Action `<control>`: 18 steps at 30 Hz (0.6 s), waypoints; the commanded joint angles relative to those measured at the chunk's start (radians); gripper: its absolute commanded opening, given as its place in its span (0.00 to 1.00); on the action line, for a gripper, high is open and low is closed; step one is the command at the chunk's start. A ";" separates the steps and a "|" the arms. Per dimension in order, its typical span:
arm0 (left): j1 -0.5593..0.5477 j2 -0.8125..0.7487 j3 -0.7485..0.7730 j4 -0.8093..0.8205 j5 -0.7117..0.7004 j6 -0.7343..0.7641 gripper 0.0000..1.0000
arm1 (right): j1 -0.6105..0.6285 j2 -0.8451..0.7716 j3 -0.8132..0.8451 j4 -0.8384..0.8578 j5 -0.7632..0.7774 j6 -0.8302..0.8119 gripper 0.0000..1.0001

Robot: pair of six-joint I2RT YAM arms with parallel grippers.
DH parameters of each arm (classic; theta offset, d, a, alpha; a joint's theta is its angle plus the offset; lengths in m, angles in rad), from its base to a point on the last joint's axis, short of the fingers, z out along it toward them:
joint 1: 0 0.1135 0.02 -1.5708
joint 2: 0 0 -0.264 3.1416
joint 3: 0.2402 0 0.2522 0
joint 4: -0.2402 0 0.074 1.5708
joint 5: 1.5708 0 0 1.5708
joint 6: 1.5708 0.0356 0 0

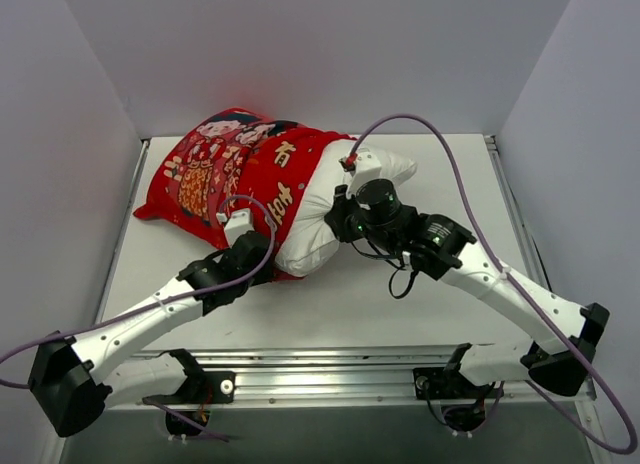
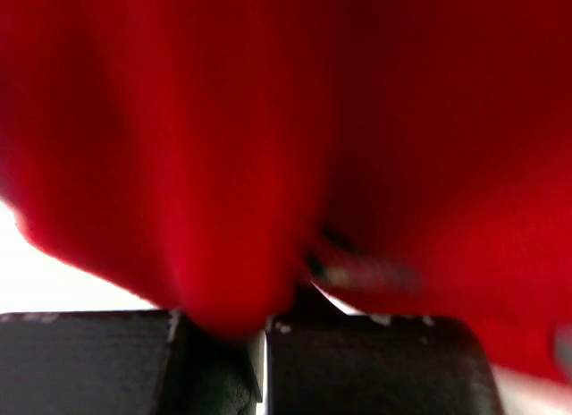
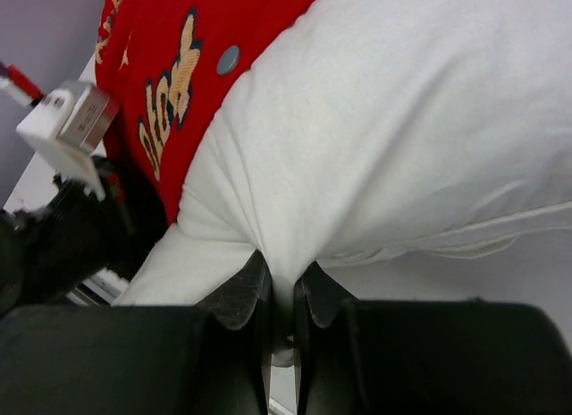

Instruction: Remove the pillowcase from the pillow

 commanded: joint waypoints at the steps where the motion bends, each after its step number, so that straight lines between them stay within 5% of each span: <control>1: 0.122 0.082 -0.010 0.004 -0.157 -0.025 0.02 | -0.012 -0.231 0.075 0.194 0.069 0.001 0.00; 8: 0.375 0.150 -0.048 0.168 -0.155 -0.131 0.02 | -0.012 -0.450 -0.038 -0.003 0.253 0.071 0.00; 14: 0.397 0.133 -0.122 0.252 -0.129 -0.166 0.02 | -0.010 -0.601 -0.170 -0.163 0.359 0.171 0.00; 18: 0.376 0.014 -0.203 0.273 -0.016 -0.145 0.03 | -0.010 -0.601 -0.273 -0.177 0.240 0.217 0.00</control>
